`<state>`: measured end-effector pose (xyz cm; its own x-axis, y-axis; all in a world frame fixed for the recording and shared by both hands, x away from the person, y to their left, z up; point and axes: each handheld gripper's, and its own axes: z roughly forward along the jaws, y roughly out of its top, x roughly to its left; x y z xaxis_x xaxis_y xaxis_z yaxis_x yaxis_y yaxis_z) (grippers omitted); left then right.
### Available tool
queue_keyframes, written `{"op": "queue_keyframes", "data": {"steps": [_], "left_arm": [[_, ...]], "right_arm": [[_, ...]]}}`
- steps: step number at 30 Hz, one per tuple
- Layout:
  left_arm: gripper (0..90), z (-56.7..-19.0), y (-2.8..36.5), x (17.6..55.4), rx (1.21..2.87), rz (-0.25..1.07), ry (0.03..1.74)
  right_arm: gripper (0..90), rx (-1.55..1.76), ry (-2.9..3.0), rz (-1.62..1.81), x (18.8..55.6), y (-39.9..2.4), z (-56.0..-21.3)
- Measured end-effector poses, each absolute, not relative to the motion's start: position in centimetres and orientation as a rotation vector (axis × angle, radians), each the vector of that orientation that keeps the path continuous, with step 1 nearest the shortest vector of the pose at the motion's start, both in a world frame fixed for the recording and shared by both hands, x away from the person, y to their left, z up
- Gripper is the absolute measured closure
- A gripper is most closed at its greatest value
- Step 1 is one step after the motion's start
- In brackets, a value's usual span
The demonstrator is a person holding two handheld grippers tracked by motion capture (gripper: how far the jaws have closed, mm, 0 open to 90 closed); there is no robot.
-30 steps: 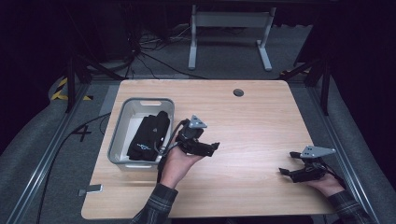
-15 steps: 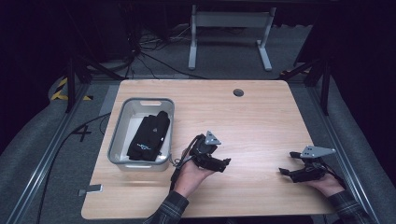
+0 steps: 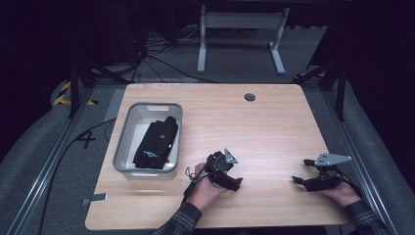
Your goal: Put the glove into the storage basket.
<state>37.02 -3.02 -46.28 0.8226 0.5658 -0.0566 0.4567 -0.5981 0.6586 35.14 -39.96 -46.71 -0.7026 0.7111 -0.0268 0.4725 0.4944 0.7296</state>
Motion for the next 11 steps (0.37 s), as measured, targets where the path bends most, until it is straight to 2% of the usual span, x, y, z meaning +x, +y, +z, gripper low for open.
{"op": "queue_keyframes", "data": {"steps": [4,11], "left_arm": [[6.0,-46.68,-3.29,37.01,2.331,0.207,0.74],[4.8,-47.01,-3.42,36.87,2.327,0.239,0.708]], "right_arm": [[13.0,0.993,2.418,1.032,35.14,-39.96,-46.71],[13.0,0.994,2.419,1.032,35.15,-39.97,-46.71]]}}
